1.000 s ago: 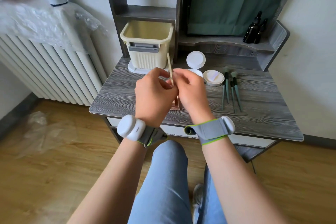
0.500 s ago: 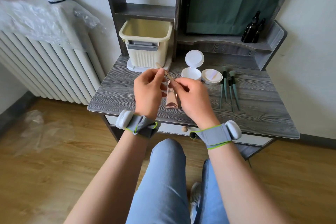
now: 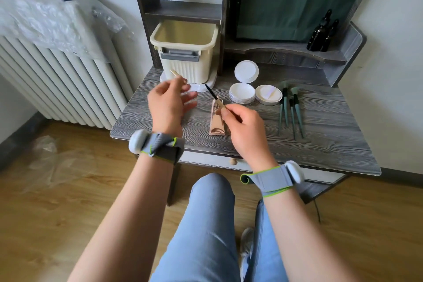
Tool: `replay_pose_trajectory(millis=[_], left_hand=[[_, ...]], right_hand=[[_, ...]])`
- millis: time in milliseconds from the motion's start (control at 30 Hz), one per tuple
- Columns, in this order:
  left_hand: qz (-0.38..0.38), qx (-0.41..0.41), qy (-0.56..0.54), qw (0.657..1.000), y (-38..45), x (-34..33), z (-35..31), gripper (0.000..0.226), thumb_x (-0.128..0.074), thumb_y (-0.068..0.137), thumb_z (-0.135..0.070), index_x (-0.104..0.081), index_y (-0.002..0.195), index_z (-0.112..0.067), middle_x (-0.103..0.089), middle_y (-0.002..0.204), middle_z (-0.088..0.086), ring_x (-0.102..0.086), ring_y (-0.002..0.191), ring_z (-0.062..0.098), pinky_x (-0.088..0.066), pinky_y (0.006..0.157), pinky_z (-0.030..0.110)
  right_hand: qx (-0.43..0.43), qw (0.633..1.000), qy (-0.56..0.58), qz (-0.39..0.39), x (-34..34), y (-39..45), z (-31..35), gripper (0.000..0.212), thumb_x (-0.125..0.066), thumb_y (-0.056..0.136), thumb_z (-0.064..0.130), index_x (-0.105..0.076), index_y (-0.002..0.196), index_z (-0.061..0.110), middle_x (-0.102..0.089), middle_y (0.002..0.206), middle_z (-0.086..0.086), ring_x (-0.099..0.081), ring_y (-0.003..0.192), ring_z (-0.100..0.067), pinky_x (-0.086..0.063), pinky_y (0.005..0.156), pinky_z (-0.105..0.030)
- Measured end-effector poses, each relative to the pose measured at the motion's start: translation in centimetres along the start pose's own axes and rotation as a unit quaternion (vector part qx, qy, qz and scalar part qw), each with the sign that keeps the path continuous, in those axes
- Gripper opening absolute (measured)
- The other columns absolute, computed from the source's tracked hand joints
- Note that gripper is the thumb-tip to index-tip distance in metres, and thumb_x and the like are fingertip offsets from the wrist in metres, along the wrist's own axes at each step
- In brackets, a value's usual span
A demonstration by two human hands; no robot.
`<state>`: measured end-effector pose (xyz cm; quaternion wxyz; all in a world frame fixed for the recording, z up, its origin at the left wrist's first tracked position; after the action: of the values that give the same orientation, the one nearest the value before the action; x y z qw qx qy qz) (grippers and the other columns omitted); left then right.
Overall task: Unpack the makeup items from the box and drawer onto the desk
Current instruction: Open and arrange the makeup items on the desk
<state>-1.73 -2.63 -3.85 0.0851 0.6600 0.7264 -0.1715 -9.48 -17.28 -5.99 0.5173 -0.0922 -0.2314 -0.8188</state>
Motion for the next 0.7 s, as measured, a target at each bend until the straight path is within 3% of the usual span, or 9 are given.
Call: replay_pose_trajectory(millis=[133,267,400,467,567,700], left_hand=[[0.06,0.071,-0.031,0.995,-1.3,-0.6,2.7,0.008,-0.061,0.09,-0.003,-0.062,0.083,-0.001,-0.07,0.071,0.011,-0.07,0.06,0.017,-0.059,0.058,0.024],[0.077,0.074,-0.048,0.993,-1.9,-0.9,3.5,0.004,-0.062,0.087,0.003,-0.063,0.084,0.0,-0.07,0.067,0.01,-0.068,0.058,0.015,-0.058,0.058,0.02],[0.094,0.037,0.01,0.995,-2.0,-1.2,3.1,0.027,-0.056,0.088,0.003,-0.061,0.107,-0.015,-0.068,0.071,0.009,-0.067,0.055,0.014,-0.056,0.056,0.02],[0.122,0.017,0.05,0.991,-2.1,-1.6,2.8,0.031,-0.049,0.09,0.003,-0.068,0.102,-0.019,-0.065,0.068,0.004,-0.066,0.055,0.01,-0.054,0.056,0.018],[0.158,0.012,0.072,0.985,-2.2,-1.8,2.9,0.03,-0.047,0.091,0.003,-0.073,0.089,-0.012,-0.066,0.066,-0.001,-0.061,0.053,0.008,-0.05,0.055,0.016],[0.169,-0.005,0.069,0.983,-2.3,-1.6,3.0,0.02,-0.056,0.093,-0.009,-0.074,0.085,-0.012,-0.062,0.067,0.0,-0.056,0.055,0.009,-0.048,0.057,0.018]], right_hand=[[0.015,1.0,0.007,0.006,-0.5,0.0,0.0,0.028,-0.052,0.091,0.029,-0.07,0.09,0.009,-0.068,0.075,-0.004,-0.06,0.074,-0.022,-0.046,0.068,-0.036],[0.005,1.0,0.023,0.007,-0.4,0.2,-0.6,0.023,-0.053,0.093,0.023,-0.069,0.086,0.009,-0.053,0.056,0.01,-0.048,0.06,-0.011,-0.038,0.059,-0.03],[-0.013,0.999,0.042,0.014,-0.4,0.5,-1.1,0.022,-0.053,0.094,0.024,-0.065,0.076,0.017,-0.047,0.05,0.01,-0.043,0.056,-0.01,-0.036,0.059,-0.029],[-0.017,0.998,0.06,0.026,-0.7,0.6,-1.0,0.025,-0.051,0.092,0.028,-0.06,0.068,0.024,-0.047,0.047,0.012,-0.042,0.055,-0.011,-0.035,0.059,-0.029],[-0.034,0.995,0.091,0.039,-1.1,0.6,-1.2,0.032,-0.05,0.091,0.029,-0.054,0.059,0.031,-0.049,0.045,0.017,-0.043,0.054,-0.011,-0.036,0.06,-0.032],[-0.036,0.992,0.106,0.051,-1.2,0.2,-1.1,0.024,-0.056,0.094,0.019,-0.066,0.073,0.022,-0.052,0.044,0.019,-0.047,0.052,-0.005,-0.038,0.06,-0.027]])
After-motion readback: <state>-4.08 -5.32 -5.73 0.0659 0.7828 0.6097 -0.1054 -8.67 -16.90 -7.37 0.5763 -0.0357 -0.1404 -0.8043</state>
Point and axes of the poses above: each hand's wrist, its own y-axis towards the middle knuckle, its own x-axis out of the back of the hand, z = x × y, the point moved 5 cm from there along y, towards the middle knuckle
